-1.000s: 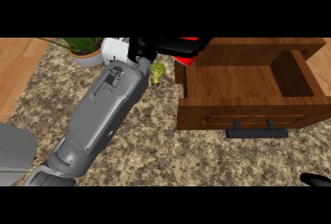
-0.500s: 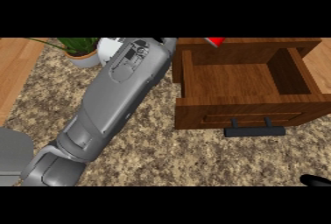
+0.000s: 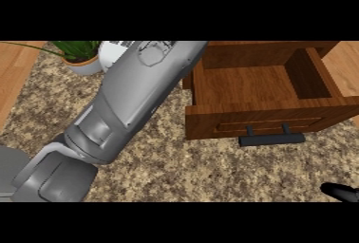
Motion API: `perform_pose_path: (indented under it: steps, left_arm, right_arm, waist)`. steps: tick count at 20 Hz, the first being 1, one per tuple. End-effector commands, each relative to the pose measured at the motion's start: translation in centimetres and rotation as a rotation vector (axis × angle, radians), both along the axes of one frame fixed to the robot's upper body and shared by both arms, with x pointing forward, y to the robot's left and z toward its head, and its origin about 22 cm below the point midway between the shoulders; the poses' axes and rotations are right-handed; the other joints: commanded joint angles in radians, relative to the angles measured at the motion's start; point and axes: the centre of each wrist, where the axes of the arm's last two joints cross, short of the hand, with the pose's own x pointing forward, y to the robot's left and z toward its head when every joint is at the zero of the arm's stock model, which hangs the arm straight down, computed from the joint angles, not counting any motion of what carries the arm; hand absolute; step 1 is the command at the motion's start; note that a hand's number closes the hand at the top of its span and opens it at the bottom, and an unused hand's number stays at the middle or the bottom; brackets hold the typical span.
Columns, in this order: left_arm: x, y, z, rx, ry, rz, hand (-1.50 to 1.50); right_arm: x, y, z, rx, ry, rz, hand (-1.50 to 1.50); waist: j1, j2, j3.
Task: Pick up the can, place it into the drawer and close the drawer
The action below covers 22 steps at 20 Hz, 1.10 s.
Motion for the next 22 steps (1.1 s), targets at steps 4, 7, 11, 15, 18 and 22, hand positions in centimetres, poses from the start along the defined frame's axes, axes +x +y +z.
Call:
perform_pose_path:
  steps: [4,7,11,15,18,22]
  left_arm:
    - [0.4,-0.6,-0.2,0.034,-0.021,0.062,1.5]
    - [0.5,-0.9,0.6,0.033,-0.022,0.137,-1.5]
    - [0.6,-0.7,-0.5,0.034,-0.029,0.181,-1.5]
    - [0.9,-0.3,-1.2,0.032,-0.055,0.205,-1.5]
    - [1.0,-0.2,-1.4,0.016,-0.052,0.204,-1.5]
    - [1.0,-0.2,-1.2,-0.033,-0.023,0.211,-1.5]
  right_arm:
    - [0.0,0.0,1.8,-0.001,-0.008,0.019,-1.5]
    - [0.7,-0.5,0.9,-0.028,0.002,0.025,-1.5]
    - [0.4,1.2,1.9,-0.019,-0.021,0.043,-1.5]
    - [1.5,0.0,2.0,-0.081,-0.031,0.042,-1.5]
    - [1.8,0.2,2.5,-0.149,-0.046,0.027,-1.5]
    - [1.3,1.4,2.4,-0.257,-0.066,0.064,-1.5]
  waist:
    - [-0.022,0.002,0.0]
    - [-0.037,0.007,0.002]
    - [-0.037,0.004,0.001]
    - [-0.047,0.012,0.002]
    - [-0.041,0.014,0.001]
    - [-0.047,0.013,0.001]
